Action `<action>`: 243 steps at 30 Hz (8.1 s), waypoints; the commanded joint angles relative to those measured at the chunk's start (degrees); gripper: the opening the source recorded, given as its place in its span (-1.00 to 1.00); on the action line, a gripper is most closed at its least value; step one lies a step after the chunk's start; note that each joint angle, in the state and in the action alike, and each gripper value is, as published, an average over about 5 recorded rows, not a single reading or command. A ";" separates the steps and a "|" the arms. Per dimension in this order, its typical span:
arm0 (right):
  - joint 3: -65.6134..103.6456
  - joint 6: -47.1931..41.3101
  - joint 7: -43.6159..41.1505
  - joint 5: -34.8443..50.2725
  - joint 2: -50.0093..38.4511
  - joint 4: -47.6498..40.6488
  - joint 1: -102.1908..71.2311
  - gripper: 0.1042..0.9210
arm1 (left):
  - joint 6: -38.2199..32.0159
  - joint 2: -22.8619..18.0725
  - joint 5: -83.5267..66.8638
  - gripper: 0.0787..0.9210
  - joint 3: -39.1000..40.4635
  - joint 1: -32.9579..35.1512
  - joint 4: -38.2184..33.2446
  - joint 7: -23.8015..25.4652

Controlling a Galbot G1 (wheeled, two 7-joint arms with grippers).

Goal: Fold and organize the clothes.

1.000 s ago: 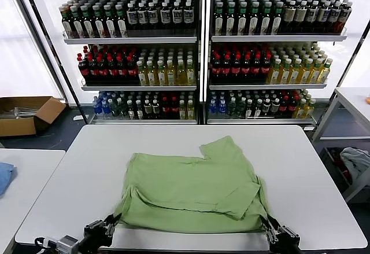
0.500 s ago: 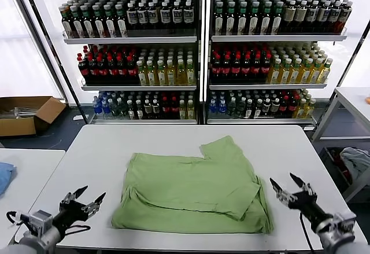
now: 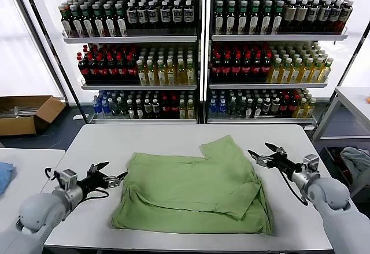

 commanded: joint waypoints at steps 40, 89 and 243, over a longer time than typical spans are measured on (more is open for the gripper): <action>-14.52 -3.03 -1.73 -2.76 10.18 -18.55 15.66 -0.19 | 2.82 -8.05 -6.95 0.03 19.71 -22.59 22.23 -1.47; 21.00 -1.32 7.76 2.91 0.98 38.98 -48.52 -1.00 | 2.49 -1.17 -1.66 -0.98 -5.00 22.94 -19.51 -12.41; 30.64 18.52 14.43 -1.19 13.28 35.80 -49.43 0.76 | 4.06 -11.89 -8.21 0.76 -22.42 21.24 -18.30 -22.36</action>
